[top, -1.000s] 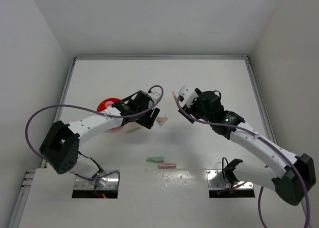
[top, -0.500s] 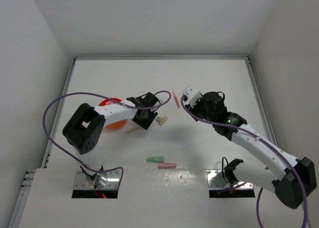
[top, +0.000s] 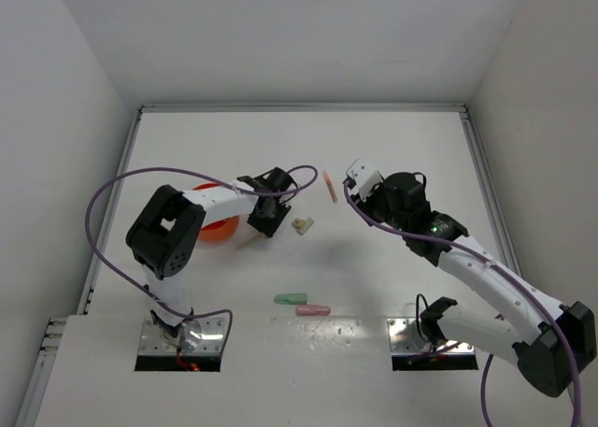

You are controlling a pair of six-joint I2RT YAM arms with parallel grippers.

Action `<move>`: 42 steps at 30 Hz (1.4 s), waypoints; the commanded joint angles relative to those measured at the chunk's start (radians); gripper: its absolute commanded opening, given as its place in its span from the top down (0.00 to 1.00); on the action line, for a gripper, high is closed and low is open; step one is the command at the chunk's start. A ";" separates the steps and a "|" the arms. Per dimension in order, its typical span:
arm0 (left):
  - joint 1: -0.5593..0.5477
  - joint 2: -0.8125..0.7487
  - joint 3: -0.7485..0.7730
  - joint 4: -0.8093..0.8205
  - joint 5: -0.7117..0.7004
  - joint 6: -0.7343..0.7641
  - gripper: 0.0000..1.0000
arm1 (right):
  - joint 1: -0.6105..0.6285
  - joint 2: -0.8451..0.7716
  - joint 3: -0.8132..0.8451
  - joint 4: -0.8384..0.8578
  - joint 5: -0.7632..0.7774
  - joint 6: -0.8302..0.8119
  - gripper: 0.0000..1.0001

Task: Sort the stationery into containers
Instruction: Pick up the pen from the center of the board, then place the pen in the storage box.

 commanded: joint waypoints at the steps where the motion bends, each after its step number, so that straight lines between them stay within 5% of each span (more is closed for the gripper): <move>1: 0.023 0.021 0.023 -0.002 0.033 0.024 0.62 | -0.004 -0.037 -0.001 0.039 -0.013 0.015 0.54; 9: 0.014 -0.008 0.073 -0.011 0.079 0.012 0.86 | -0.014 -0.056 -0.001 0.039 -0.013 0.024 0.54; 12: -0.004 -0.135 0.146 -0.011 0.099 -0.031 0.94 | -0.014 -0.056 -0.010 0.048 -0.001 0.024 0.63; 13: -0.004 -0.172 0.165 -0.011 0.081 -0.046 1.00 | -0.014 -0.056 -0.010 0.048 0.013 0.024 0.76; 15: 0.020 -0.291 0.178 0.018 0.017 -0.115 1.00 | -0.014 -0.065 -0.019 0.069 0.028 0.036 0.77; 16: 0.037 -0.339 0.167 0.035 -0.085 -0.152 1.00 | -0.014 -0.065 -0.019 0.069 0.028 0.036 0.69; 17: 0.083 -0.389 0.144 0.085 -0.139 -0.187 1.00 | -0.014 -0.065 -0.019 0.078 0.053 0.036 0.27; 18: 0.112 -0.446 0.110 0.117 -0.187 -0.259 1.00 | -0.014 -0.065 -0.019 0.078 0.053 0.045 0.12; 19: 0.141 -0.560 0.025 0.153 -0.251 -0.290 1.00 | -0.014 -0.056 -0.019 0.078 0.066 0.045 0.09; 20: 0.205 -0.616 -0.017 0.182 -0.279 -0.320 1.00 | -0.014 -0.056 -0.019 0.078 0.051 0.045 0.28; 22: 0.269 -0.714 -0.115 0.228 -0.371 -0.402 1.00 | -0.023 -0.056 -0.019 0.063 0.038 0.045 0.82; 23: 0.293 -0.803 -0.140 0.239 -0.404 -0.420 1.00 | -0.023 -0.056 -0.019 0.063 0.028 0.045 0.97; 30: 0.437 -1.039 -0.351 0.433 -0.602 -0.422 1.00 | -0.023 -0.056 -0.028 0.081 0.028 0.045 1.00; 42: 0.479 -0.902 -0.491 0.699 -0.622 -0.373 1.00 | -0.023 -0.047 -0.028 0.072 0.019 0.054 1.00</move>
